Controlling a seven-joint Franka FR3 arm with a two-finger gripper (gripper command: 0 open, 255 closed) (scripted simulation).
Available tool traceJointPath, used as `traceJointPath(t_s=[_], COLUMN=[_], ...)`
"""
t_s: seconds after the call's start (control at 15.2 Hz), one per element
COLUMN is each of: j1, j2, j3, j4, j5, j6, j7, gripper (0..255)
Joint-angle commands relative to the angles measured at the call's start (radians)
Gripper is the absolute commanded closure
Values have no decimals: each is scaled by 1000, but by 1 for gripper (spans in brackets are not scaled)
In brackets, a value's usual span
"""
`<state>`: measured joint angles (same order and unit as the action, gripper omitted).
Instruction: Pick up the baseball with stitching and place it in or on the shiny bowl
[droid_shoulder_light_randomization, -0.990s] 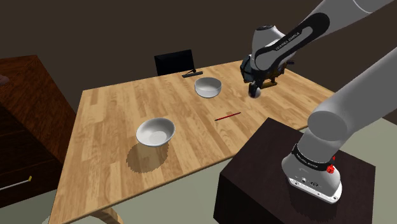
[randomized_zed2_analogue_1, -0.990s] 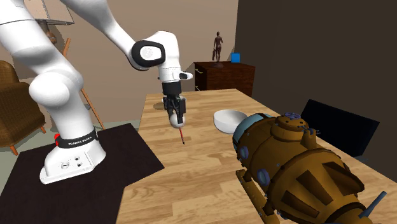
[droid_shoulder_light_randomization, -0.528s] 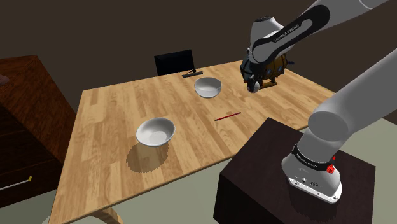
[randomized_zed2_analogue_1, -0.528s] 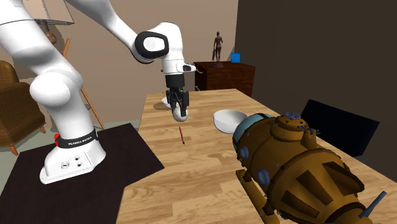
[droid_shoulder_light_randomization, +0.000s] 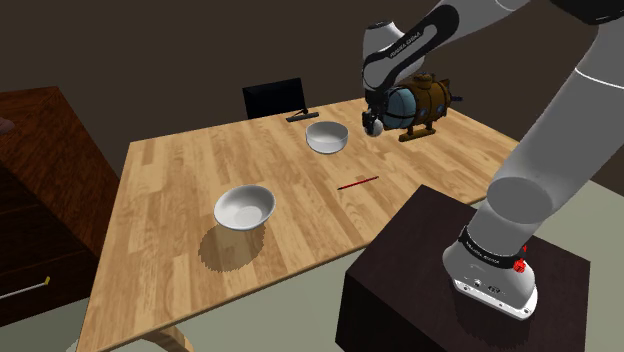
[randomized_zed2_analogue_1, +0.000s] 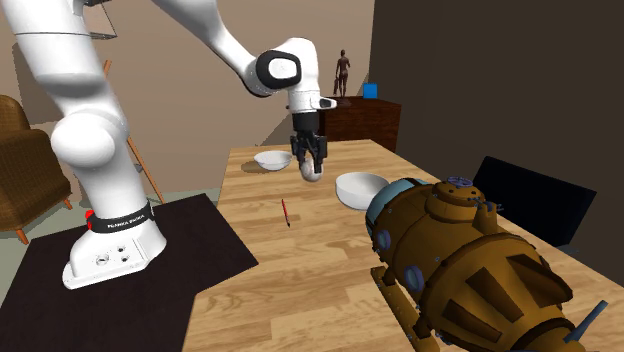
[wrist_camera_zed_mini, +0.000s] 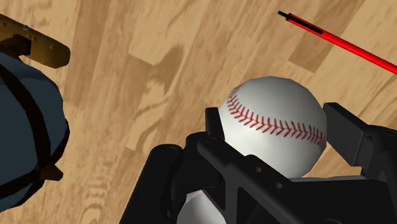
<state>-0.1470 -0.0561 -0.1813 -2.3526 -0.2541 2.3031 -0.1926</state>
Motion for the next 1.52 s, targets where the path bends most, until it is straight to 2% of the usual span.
traceJointPath(t_s=[0.0, 0.59, 0.86, 0.92, 1.45], j1=[7, 23, 23, 21, 20], j2=[77, 396, 554, 623, 666], j3=[5, 37, 49, 53, 55], j4=[94, 538, 784, 896, 854], j5=[23, 97, 122, 131, 130], j6=[-17, -148, -238, -281, -197], j7=[-7, -15, -20, -22, -10], gripper=[255, 255, 255, 255, 255])
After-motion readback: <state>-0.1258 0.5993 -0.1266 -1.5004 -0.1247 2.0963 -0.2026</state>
